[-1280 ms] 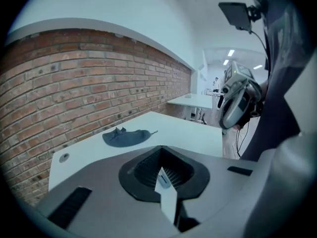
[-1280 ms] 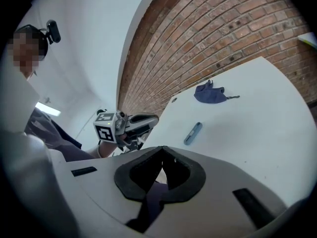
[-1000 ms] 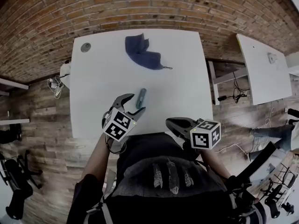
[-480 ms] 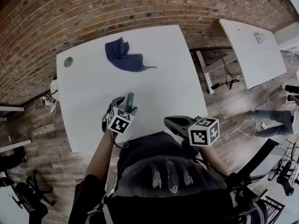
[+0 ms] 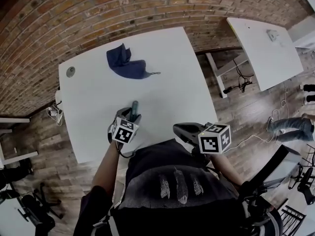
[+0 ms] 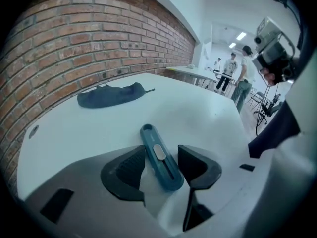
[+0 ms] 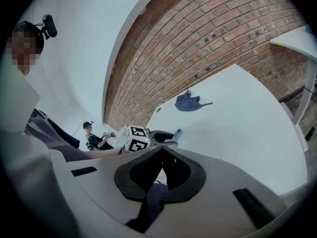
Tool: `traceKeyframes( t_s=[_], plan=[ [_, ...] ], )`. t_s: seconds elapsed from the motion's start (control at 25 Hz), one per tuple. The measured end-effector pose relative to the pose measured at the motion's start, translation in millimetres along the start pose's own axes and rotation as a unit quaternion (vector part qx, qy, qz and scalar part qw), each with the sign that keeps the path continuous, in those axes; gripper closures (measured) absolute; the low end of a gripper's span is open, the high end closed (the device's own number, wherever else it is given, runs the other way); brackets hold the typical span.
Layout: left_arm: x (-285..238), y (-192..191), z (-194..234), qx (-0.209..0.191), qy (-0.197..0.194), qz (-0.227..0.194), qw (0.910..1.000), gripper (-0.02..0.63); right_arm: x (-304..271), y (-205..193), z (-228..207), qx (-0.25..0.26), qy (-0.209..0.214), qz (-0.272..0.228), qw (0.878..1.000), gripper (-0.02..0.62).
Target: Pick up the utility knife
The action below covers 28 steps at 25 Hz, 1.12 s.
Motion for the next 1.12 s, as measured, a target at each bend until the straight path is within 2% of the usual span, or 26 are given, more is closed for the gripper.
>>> traceKeyframes(
  t_s=[0.16, 0.28, 0.4, 0.52, 0.6, 0.72, 0.8, 0.92, 1.0, 1.12],
  plan=[
    [1, -1, 1, 0.019, 0.015, -0.005, 0.9997, 0.459, 2, 1, -1, 0.002, 0.009, 0.003, 1.000, 0.595],
    [2, 2, -1, 0.016, 0.019, 0.002, 0.9997, 0.469, 6, 2, -5, 0.006, 0.009, 0.001, 1.000, 0.595],
    [16, 11, 3, 0.006, 0.032, -0.016, 0.9993, 0.474, 6, -1, -6, 0.002, 0.010, 0.000, 1.000, 0.595],
    [35, 41, 3, -0.025, 0.042, -0.053, 0.9974, 0.474, 10, 2, -9, 0.001, 0.015, 0.001, 1.000, 0.595],
    [50, 68, -3, -0.072, 0.036, -0.079, 0.9936, 0.474, 10, 5, -11, 0.000, 0.019, -0.004, 1.000, 0.595],
    [76, 107, -22, -0.153, 0.018, -0.114, 0.9814, 0.474, 7, 11, -12, -0.015, 0.033, -0.017, 0.999, 0.595],
    [93, 130, -41, -0.206, 0.000, -0.135, 0.9691, 0.474, 2, 18, -8, -0.029, 0.052, -0.026, 0.998, 0.581],
    [109, 153, -73, -0.294, -0.030, -0.148, 0.9438, 0.474, -6, 37, 0, -0.029, 0.083, -0.042, 0.995, 0.475],
    [116, 162, -91, -0.336, -0.049, -0.153, 0.9281, 0.474, -10, 49, 5, -0.015, 0.095, -0.049, 0.994, 0.419],
    [126, 167, -113, -0.375, -0.077, -0.158, 0.9101, 0.474, -11, 59, 16, -0.014, 0.131, -0.056, 0.990, 0.390]
  ],
)
Point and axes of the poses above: the fingertips, and each gripper's own axes: x backward along the fingers, z to its left, y out of its top, the point moved 4 cm from there along x, backward along the fingers, and after that the axes turned 9 degrees about -z, right-handed, at the moved point
